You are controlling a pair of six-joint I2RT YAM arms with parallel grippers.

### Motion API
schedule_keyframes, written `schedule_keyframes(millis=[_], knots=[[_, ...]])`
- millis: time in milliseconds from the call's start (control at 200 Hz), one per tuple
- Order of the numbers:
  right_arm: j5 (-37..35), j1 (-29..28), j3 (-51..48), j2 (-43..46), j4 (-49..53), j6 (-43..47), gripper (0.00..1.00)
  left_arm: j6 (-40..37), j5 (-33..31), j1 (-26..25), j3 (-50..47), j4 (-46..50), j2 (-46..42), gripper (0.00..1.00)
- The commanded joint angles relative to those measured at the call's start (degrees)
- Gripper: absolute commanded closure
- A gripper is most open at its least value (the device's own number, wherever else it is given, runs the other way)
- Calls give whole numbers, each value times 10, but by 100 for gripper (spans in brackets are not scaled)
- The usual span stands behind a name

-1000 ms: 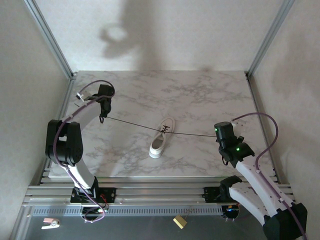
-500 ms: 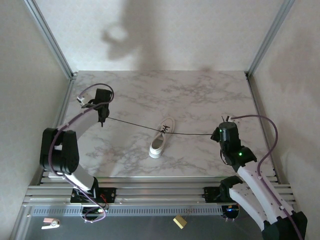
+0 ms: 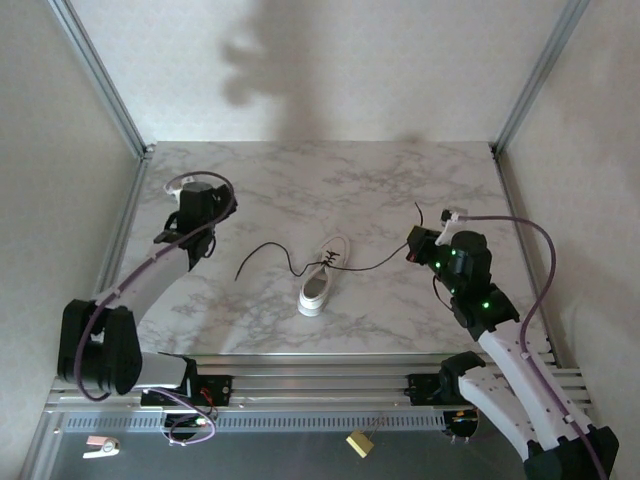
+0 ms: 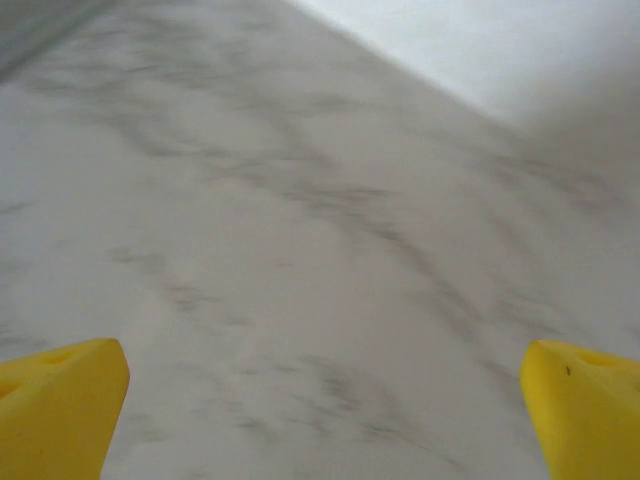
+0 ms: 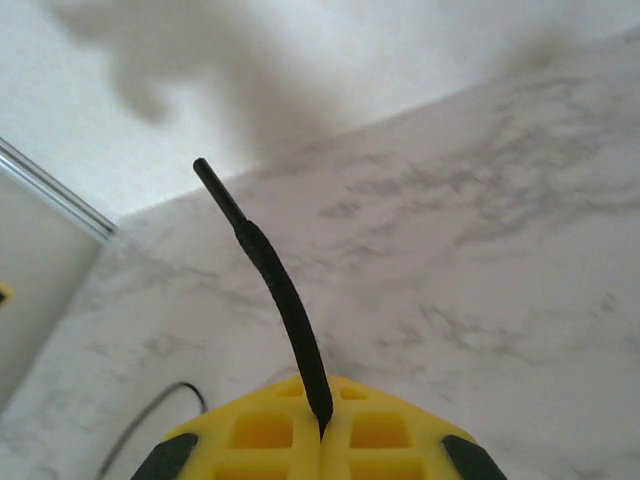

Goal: Tie the shoes

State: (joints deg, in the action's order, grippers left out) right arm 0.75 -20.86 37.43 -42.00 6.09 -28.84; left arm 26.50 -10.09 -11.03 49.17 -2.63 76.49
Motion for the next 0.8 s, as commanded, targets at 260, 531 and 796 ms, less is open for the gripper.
schedule_keyframes(millis=[260, 531, 796], knots=[[43, 3, 130, -84, -59, -63, 100, -238, 318, -218, -118, -321, -21, 5], [69, 3, 156, -113, -61, -76, 100, -368, 402, -262, -106, -266, 17, 19], [61, 3, 154, -106, -44, -73, 100, -447, 369, -294, -5, -147, 130, 29]])
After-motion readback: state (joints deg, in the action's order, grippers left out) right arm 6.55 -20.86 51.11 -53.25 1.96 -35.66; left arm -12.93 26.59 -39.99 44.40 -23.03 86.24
